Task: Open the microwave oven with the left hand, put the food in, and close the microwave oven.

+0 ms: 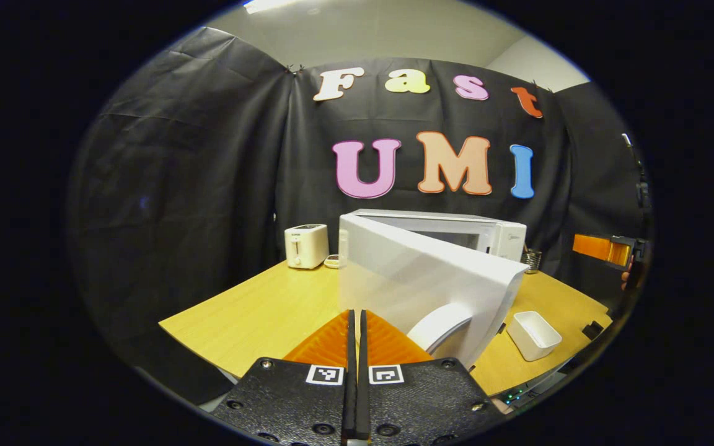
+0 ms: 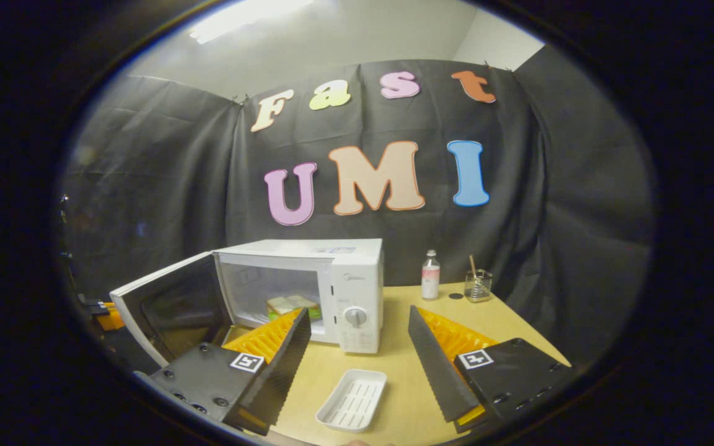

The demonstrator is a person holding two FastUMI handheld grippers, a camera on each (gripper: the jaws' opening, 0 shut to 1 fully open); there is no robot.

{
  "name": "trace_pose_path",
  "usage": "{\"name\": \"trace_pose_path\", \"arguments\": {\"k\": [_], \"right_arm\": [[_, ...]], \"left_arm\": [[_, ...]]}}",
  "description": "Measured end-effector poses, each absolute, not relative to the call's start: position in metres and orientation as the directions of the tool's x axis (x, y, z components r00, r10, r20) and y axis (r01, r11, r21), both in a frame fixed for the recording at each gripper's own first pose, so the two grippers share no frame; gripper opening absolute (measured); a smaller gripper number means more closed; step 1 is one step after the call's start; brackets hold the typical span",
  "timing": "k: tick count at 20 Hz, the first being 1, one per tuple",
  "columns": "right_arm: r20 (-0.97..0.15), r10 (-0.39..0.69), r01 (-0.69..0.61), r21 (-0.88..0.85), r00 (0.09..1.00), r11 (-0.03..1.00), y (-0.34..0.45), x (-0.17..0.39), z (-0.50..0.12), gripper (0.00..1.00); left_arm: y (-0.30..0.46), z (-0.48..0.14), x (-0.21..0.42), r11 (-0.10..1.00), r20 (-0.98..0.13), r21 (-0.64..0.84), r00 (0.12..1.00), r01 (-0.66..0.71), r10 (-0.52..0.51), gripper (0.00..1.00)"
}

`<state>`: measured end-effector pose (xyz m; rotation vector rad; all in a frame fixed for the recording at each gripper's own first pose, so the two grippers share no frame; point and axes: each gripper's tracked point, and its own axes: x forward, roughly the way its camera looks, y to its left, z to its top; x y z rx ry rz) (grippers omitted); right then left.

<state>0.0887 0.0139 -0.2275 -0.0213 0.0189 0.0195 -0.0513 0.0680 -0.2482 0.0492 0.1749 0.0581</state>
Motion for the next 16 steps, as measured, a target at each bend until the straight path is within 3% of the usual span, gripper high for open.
{"name": "trace_pose_path", "arguments": {"k": [2,13,14,16], "right_arm": [[-0.022,0.013,-0.014,-0.023,1.000,1.000,0.007,0.082,-0.228,0.97],[0.014,-0.020,0.021,-0.019,1.000,1.000,-0.031,0.056,-0.221,0.92],[0.011,-0.017,0.017,-0.013,1.000,1.000,-0.033,0.056,-0.219,0.97],[0.010,-0.015,0.015,0.000,1.000,1.000,-0.038,0.057,-0.214,0.97]], "left_arm": [[0.056,-0.252,-0.043,0.998,-0.173,0.056,0.984,-0.034,0.043,0.01],[-0.022,-0.266,0.009,0.990,-0.159,0.094,0.983,0.106,-0.090,0.01],[-0.028,-0.267,0.015,0.989,-0.155,0.093,0.983,0.112,-0.097,0.01],[-0.044,-0.268,0.028,0.988,-0.153,0.078,0.981,0.132,-0.119,0.01]]}}
